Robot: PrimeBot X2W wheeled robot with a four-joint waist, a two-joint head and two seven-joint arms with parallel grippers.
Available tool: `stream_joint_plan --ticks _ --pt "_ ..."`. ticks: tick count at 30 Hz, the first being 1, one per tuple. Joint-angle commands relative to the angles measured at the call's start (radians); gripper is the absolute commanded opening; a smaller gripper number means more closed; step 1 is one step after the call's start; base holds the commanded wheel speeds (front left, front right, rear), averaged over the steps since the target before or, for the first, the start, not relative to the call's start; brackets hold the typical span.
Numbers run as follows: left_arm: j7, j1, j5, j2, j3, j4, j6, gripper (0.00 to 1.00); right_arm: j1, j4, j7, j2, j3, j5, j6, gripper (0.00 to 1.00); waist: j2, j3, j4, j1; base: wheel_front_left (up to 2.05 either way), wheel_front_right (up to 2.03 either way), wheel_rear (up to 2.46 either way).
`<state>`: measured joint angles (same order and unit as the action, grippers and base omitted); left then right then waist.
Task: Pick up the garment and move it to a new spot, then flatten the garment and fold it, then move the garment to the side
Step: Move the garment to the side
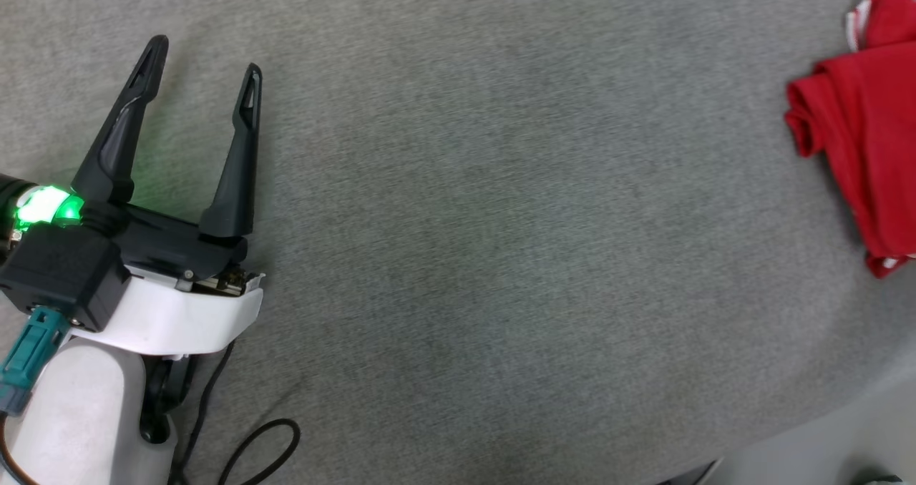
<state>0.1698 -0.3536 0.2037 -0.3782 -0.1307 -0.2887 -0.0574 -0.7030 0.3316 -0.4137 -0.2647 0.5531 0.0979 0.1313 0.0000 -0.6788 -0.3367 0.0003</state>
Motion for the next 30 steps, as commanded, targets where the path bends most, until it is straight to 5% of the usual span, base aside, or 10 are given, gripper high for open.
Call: stream_joint_plan --ticks 1,2,4,15,30 --pt "-0.001 0.003 -0.001 -0.005 -0.001 -0.005 0.004 1.00 -0.014 0.010 0.021 0.008 0.014 0.023 -0.001 0.04 0.0000 -0.013 0.017 -0.0003 0.00 0.00 0.00" --pt "-0.001 0.008 -0.001 -0.007 -0.001 -0.006 0.005 1.00 -0.020 0.015 0.033 0.010 0.029 0.035 -0.001 0.29 0.0000 -0.013 0.021 -0.0003 0.00 0.00 0.00" --pt "0.002 0.013 0.003 -0.005 -0.004 -0.004 0.004 1.00 -0.024 0.024 0.075 0.011 0.042 0.059 -0.001 1.00 0.0000 -0.011 0.030 -0.0003 0.00 0.00 0.00" --pt "0.047 0.072 0.030 0.044 -0.029 0.095 0.028 1.00 0.008 0.114 0.355 0.015 0.090 0.102 -0.001 1.00 0.0000 0.132 0.066 -0.0003 0.00 0.00 0.00" --pt "0.090 0.200 0.064 0.150 -0.042 0.270 0.074 1.00 0.323 0.018 0.462 0.126 -0.002 -0.014 -0.001 1.00 0.0000 0.404 0.176 -0.0003 0.00 0.00 0.00"
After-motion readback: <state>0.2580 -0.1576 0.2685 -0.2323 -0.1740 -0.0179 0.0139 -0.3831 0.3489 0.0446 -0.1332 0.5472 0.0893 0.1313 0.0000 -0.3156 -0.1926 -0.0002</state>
